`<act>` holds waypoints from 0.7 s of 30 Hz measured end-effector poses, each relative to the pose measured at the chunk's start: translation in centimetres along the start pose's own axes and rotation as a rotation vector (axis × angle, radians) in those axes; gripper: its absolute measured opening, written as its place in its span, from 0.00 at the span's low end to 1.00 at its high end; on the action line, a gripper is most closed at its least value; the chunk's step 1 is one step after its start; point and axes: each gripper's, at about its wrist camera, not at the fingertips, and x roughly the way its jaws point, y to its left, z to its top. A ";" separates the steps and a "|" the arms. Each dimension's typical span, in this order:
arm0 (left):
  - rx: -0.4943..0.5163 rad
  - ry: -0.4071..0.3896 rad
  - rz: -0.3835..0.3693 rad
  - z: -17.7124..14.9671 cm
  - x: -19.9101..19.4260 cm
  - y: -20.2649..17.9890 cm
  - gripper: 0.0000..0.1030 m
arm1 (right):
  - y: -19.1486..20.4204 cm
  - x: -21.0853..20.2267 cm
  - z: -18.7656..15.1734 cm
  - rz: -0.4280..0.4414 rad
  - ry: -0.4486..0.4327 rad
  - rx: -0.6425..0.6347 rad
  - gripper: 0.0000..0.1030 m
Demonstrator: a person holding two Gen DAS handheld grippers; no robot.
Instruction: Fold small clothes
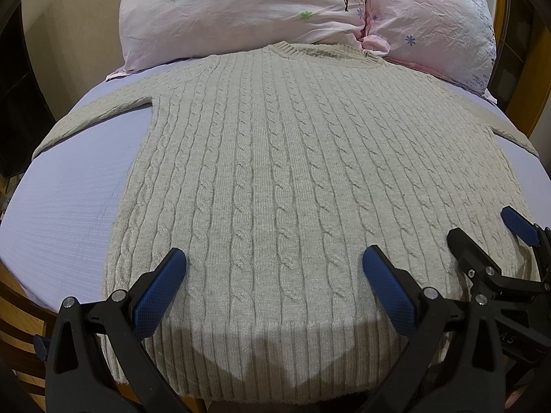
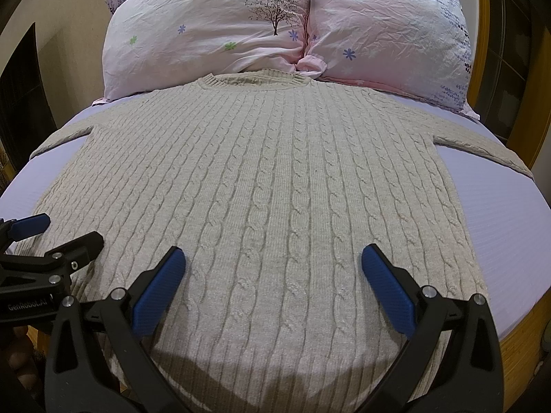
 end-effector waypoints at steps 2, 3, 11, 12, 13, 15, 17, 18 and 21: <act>0.000 0.000 0.000 0.0 0.0 0.0 0.99 | 0.0 0.0 0.0 0.000 0.000 0.000 0.98; 0.000 0.000 0.000 0.0 0.0 0.0 0.99 | 0.0 0.0 0.0 0.000 0.000 0.000 0.98; 0.000 -0.001 0.000 0.0 0.0 0.0 0.99 | 0.0 0.0 0.0 0.000 0.000 0.000 0.98; 0.000 -0.002 0.000 0.0 0.0 0.0 0.99 | 0.0 0.0 0.0 0.000 0.000 0.000 0.98; 0.000 -0.002 0.000 0.0 0.0 0.0 0.99 | 0.0 0.0 0.0 0.000 0.000 0.000 0.98; 0.000 -0.002 0.000 0.0 0.0 0.0 0.99 | 0.0 0.0 0.0 0.000 0.000 0.000 0.98; 0.000 -0.002 0.000 0.0 0.0 0.0 0.99 | 0.0 0.0 0.0 0.000 -0.001 0.000 0.98; 0.000 -0.003 0.000 0.0 0.0 0.0 0.99 | 0.0 0.0 0.0 0.000 -0.002 0.001 0.98; 0.000 -0.004 0.001 0.0 0.0 0.0 0.99 | 0.4 -0.5 0.3 0.000 -0.010 0.003 0.98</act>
